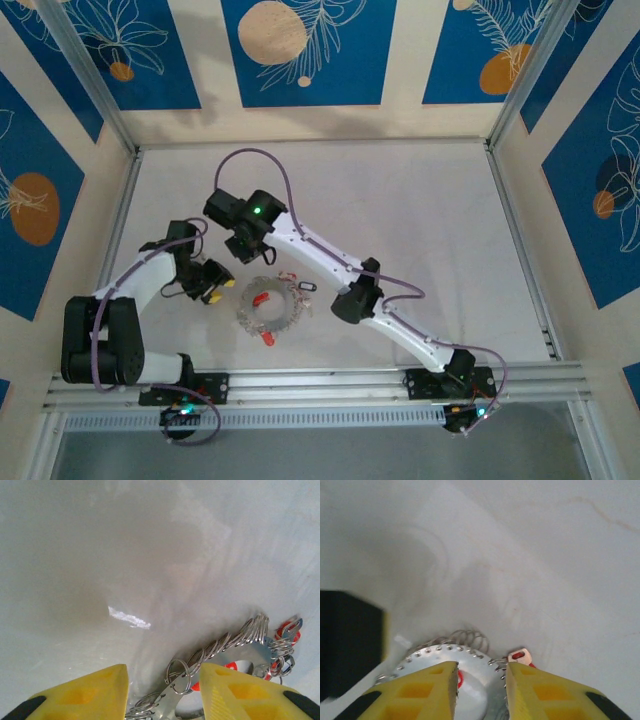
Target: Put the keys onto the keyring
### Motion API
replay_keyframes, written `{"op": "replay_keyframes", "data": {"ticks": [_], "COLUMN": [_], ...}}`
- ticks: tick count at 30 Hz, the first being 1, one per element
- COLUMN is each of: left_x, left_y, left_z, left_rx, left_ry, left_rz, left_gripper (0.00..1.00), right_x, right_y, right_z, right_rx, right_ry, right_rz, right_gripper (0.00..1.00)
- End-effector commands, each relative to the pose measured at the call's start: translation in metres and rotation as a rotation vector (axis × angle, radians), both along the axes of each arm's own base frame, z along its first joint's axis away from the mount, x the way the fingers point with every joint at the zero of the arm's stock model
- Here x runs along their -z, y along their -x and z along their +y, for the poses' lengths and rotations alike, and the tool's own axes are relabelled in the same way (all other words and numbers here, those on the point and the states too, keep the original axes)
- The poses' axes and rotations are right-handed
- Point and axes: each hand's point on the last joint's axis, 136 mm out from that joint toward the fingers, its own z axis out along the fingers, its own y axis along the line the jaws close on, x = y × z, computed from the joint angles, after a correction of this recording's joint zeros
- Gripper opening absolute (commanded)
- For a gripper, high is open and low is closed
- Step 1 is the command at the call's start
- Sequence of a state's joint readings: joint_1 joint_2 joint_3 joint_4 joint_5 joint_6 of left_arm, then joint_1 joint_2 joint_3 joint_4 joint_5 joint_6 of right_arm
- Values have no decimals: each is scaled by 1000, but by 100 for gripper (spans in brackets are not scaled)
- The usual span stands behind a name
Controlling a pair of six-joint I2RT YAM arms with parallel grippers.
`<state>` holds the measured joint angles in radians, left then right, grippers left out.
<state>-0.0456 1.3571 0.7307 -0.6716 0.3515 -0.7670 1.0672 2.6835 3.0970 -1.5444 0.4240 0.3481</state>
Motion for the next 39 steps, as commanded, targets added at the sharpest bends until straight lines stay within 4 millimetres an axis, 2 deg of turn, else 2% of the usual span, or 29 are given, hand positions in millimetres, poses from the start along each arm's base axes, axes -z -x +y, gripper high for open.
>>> {"op": "replay_keyframes", "data": {"ticks": [1,4,8,11,14,18,25,26,28,29,34,39], "left_x": [-15,-20,-17,-14,-12,-13,-12,-13,-16,-18,-23,-26], "left_y": [-10,-14,-14,-14,-14,-17,-22,-22,-23,-25,-31,-36], "left_z": [6,10,11,9,8,7,-1,-3,-6,-6,-3,-10], "left_rx": [19,20,27,39,49,65,88,94,108,112,112,156], "left_ry": [-58,-86,-107,-112,-127,-147,-152,-146,-145,-151,-195,-235], "left_rz": [-85,-116,-121,-120,-122,-131,-136,-131,-131,-137,-172,-184], "left_gripper": [43,44,46,48,49,51,53,53,54,55,56,57], "right_x": [-93,-144,-207,-241,-266,-293,-354,-358,-358,-355,-324,-289], "right_y": [5,4,3,6,9,16,22,25,33,36,35,53], "right_z": [7,0,-20,-38,-54,-63,-97,-98,-100,-104,-125,-133], "right_rx": [-86,-132,-194,-236,-266,-347,-493,-520,-572,-585,-605,-655], "right_ry": [-166,-236,-340,-404,-440,-466,-439,-461,-493,-497,-371,-446], "right_rz": [-174,-280,-370,-401,-441,-517,-772,-776,-738,-700,-663,-679], "right_gripper": [37,42,56,60,64,67,71,72,84,99,99,99]}}
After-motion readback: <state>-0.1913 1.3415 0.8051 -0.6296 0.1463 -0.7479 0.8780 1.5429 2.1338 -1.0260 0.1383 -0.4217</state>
